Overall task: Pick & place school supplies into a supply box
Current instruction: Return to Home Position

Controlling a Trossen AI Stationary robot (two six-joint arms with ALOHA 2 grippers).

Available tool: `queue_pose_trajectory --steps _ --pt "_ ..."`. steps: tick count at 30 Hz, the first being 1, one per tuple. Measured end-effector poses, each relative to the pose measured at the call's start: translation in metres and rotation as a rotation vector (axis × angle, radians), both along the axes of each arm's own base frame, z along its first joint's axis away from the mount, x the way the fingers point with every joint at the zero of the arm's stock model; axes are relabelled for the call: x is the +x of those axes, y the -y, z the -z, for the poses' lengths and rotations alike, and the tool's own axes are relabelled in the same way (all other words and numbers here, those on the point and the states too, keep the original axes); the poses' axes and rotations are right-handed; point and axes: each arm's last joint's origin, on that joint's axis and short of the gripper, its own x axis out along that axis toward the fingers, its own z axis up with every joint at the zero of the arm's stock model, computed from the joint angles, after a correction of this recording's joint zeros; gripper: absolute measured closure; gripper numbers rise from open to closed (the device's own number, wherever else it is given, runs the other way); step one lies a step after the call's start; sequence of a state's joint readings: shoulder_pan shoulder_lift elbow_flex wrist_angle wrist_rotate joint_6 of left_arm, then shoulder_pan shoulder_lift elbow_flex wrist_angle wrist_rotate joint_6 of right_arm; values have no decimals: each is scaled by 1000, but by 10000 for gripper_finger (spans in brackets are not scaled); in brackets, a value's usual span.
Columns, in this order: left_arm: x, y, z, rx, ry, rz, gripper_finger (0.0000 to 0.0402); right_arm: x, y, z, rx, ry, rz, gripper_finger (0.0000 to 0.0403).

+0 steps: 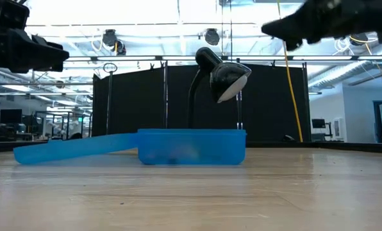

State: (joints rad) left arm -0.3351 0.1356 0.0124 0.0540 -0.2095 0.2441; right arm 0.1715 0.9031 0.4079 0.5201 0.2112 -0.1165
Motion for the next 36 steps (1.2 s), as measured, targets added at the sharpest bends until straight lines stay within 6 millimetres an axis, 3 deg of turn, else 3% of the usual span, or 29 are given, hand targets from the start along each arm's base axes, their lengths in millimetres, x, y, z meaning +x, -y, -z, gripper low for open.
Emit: queue_pose_trajectory --steps 12,15,27,36 --pt "2 -8 -2 -43 22 -123 399 -34 8 46 -16 28 81 403" --pt "2 -10 -2 -59 23 -206 399 -38 9 50 -37 46 81 403" --pt "3 -17 -1 3 20 -204 400 -45 12 65 -50 15 82 403" --pt "5 -31 -4 1 43 -227 400 -45 17 59 -13 93 29 403"
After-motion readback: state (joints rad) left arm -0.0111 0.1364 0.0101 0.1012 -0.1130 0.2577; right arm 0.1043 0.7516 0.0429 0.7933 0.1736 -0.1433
